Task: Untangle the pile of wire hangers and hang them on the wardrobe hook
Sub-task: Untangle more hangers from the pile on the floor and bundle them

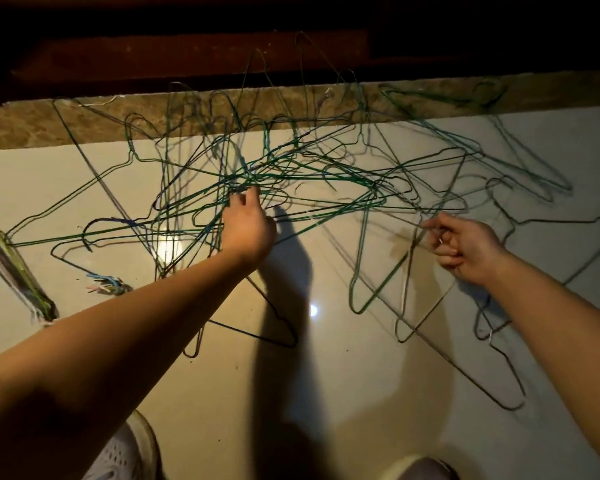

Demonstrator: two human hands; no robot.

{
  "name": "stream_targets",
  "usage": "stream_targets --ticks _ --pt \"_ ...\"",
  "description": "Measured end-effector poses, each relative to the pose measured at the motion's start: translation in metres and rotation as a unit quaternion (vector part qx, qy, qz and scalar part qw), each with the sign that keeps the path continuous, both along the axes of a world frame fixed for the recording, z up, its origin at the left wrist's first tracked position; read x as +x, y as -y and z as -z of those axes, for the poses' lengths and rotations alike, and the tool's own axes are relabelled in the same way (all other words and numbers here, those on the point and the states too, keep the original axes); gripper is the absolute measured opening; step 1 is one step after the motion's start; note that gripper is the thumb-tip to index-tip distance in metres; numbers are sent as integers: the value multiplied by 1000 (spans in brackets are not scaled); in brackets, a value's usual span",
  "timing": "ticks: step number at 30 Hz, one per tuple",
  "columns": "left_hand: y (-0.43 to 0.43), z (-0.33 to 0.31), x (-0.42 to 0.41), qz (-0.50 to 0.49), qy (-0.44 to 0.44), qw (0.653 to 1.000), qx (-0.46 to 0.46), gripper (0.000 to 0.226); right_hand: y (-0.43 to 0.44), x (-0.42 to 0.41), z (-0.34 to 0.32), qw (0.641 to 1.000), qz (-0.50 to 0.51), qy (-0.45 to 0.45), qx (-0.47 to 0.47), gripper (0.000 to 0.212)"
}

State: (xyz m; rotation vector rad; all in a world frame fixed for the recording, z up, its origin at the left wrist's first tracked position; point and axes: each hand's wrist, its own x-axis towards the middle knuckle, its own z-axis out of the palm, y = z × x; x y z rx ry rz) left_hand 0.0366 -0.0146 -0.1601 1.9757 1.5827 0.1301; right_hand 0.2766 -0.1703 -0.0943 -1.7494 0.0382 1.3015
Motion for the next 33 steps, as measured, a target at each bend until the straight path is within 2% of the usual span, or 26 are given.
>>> stream_targets --ticks 2,3,5,7,10,12,15,17,20,25,27,30,33 --pt "10 -8 8 20 0 1000 19 49 -10 -4 -15 997 -58 44 -2 35" --pt "16 -15 15 38 31 998 27 48 -15 -7 -23 995 -78 67 3 36" --pt "30 -35 32 77 142 987 13 43 -22 -16 -43 990 -92 99 37 37" --pt "47 -64 50 97 259 960 -50 38 -25 -28 -63 986 -97 108 79 38" --pt "76 -107 75 98 411 873 -243 28 -16 -47 -75 980 -92 116 134 35" --pt "95 -119 85 82 460 807 -361 26 -3 -56 -71 968 -103 174 147 30" --pt "110 -114 86 38 485 759 -433 31 14 -63 -59 950 -171 229 127 24" --pt "114 -107 83 32 489 753 -439 39 23 -63 -53 936 -222 247 117 28" --pt "113 -104 82 41 491 758 -428 38 30 -63 -51 890 -300 332 87 42" --pt "110 -108 90 26 502 756 -420 30 33 -55 -49 835 -314 439 112 41" --pt "109 -108 92 27 502 757 -417 28 34 -51 -46 840 -307 425 142 41" --pt "105 -110 93 17 514 762 -393 20 36 -47 -43 872 -264 351 215 39" --pt "94 -109 97 -22 506 806 -307 15 38 -25 -22 891 -196 374 170 27"
